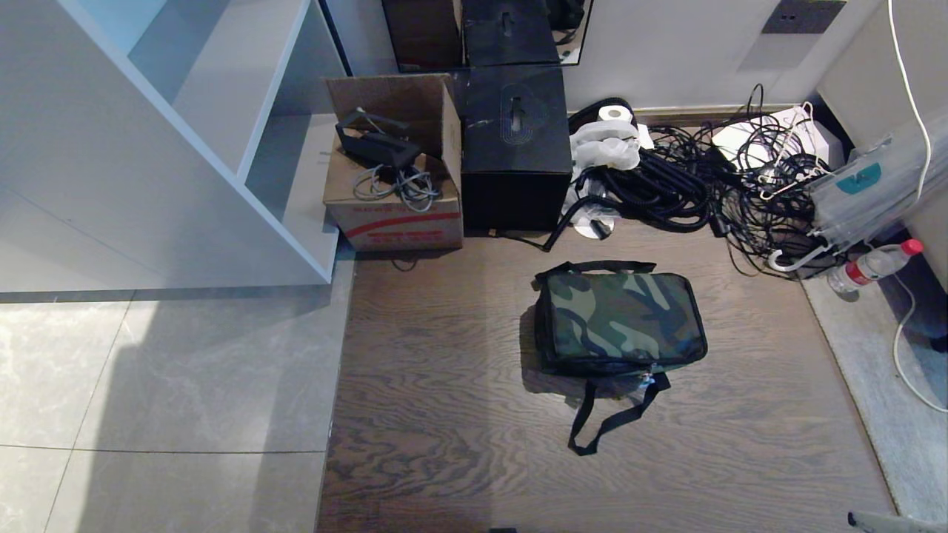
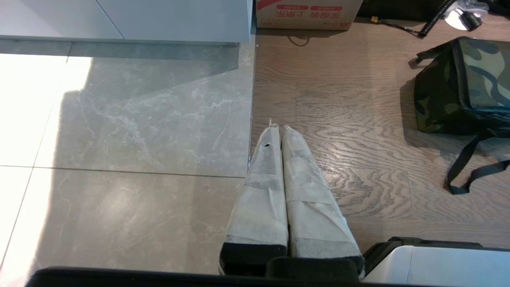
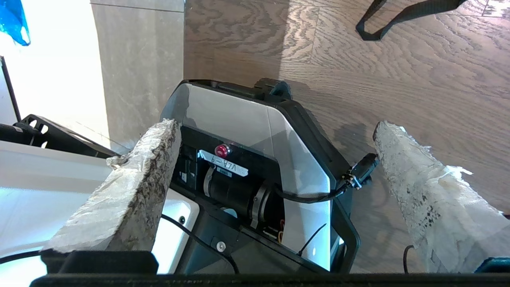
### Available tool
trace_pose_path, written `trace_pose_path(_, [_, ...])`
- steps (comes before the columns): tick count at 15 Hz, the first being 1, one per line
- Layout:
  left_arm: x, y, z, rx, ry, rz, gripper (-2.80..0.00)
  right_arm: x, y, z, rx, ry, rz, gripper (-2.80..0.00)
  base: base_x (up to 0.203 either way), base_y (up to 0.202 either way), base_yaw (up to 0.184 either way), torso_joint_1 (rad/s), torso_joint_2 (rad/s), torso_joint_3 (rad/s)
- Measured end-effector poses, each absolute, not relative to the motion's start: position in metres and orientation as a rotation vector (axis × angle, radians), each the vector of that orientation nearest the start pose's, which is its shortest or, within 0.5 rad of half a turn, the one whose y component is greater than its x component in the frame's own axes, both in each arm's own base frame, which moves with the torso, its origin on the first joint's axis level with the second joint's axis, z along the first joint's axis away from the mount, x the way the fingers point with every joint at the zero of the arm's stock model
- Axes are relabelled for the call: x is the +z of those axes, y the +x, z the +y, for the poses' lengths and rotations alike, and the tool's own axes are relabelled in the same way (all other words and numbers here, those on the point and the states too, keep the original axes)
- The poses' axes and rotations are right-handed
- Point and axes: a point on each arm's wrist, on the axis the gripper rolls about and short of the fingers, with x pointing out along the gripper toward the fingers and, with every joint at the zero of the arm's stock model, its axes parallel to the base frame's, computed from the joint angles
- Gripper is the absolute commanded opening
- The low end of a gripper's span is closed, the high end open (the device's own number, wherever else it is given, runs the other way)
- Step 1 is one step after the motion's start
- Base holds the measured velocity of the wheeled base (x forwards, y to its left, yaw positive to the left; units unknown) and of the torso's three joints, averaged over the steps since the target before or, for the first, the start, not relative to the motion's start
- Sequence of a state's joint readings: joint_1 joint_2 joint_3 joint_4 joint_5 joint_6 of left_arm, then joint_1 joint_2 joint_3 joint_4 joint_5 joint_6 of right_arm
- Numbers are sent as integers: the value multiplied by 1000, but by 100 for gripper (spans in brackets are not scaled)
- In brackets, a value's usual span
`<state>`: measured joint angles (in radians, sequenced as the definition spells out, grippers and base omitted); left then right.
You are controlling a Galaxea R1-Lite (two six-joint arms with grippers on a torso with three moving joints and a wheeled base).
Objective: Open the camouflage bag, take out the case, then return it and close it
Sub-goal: Open the top of the storage box
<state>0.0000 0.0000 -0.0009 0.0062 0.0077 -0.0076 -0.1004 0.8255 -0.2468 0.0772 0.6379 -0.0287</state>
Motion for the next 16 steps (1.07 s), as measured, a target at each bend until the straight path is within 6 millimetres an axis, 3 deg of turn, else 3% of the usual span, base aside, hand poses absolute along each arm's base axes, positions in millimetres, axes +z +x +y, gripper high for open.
trace_pose_path(16, [75, -23, 0, 9, -6, 2, -280, 131, 72, 6, 527, 219, 634, 0, 0, 0, 0, 2, 3, -166])
